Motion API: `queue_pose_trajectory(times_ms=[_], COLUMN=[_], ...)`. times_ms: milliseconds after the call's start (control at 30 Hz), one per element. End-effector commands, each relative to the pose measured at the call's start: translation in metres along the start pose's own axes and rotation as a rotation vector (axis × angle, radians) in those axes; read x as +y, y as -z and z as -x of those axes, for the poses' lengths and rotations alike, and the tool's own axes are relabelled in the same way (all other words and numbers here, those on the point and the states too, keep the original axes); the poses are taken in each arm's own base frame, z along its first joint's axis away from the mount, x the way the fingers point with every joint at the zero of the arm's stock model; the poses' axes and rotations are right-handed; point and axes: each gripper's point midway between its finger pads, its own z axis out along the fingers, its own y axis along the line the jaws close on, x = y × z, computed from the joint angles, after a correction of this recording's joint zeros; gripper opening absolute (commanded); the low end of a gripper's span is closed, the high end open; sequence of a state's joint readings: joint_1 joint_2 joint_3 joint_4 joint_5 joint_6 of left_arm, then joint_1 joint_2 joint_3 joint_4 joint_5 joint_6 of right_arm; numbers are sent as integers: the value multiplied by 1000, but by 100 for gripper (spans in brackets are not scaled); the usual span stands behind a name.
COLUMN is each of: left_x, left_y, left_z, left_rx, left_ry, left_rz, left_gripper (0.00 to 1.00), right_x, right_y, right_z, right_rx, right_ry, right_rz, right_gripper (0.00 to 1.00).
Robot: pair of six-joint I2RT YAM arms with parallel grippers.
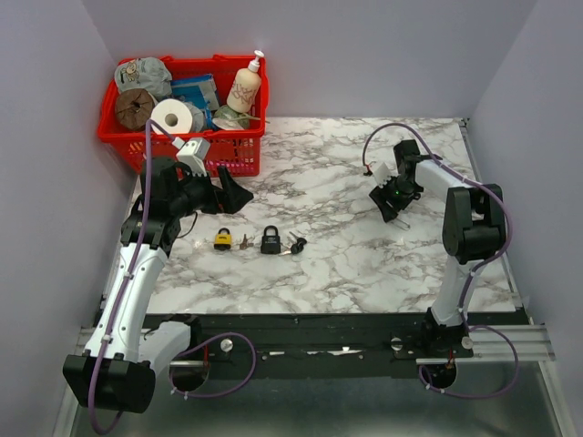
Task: Lock with the key
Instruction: Pick up the lock from the center of the board.
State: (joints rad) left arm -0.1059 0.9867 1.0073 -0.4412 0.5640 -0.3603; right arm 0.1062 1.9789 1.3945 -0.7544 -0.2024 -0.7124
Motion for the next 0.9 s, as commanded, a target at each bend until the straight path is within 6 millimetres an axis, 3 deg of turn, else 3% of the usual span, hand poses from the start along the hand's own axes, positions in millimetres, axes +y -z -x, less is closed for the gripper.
queue_pose_trajectory(times_ms=[0,100,233,333,367,433,467,533,600,733,833,867], left_x=[-8,-8,-9,-9,-9,-9,-9,-7,-9,-12,-11,-22], left_y=[4,4,4,5,6,6,7,6,6,3,-7,-12], left_z=[6,5,7,9,10,12,14,17,18,18,22,14], left_rx=[-32,-31,-35,-43,-48,-54,-59,-66,-70,-82,-77,-39], left_ry=[-21,-21,-25,-41,-47,-70,-91,-109,-123,-147,-211,-239], left_rz=[-39,-38,-40,-37,-36,-35,-35,-28,-37,-61,-39,-57], left_gripper=[99,99,99,99,99,99,99,99,99,99,99,98], right_x=[-7,-8,-6,-3,-3,3,8,22,35,55,60,59], right_y=[-9,-10,-11,-8,-5,6,12,31,47,100,122,135], right_z=[-9,-7,-9,-10,-9,1,4,21,34,68,85,94], right_rx=[42,43,51,49,41,-5,-21,-97,-165,-335,-430,-490], right_ry=[-1,-15,-21,-37,-48,-97,-119,-185,-242,-475,-660,-686], right_rz=[0,1,13,10,6,13,29,70,120,153,170,161], right_gripper=[65,64,56,43,35,23,10,1,1,1,1,1])
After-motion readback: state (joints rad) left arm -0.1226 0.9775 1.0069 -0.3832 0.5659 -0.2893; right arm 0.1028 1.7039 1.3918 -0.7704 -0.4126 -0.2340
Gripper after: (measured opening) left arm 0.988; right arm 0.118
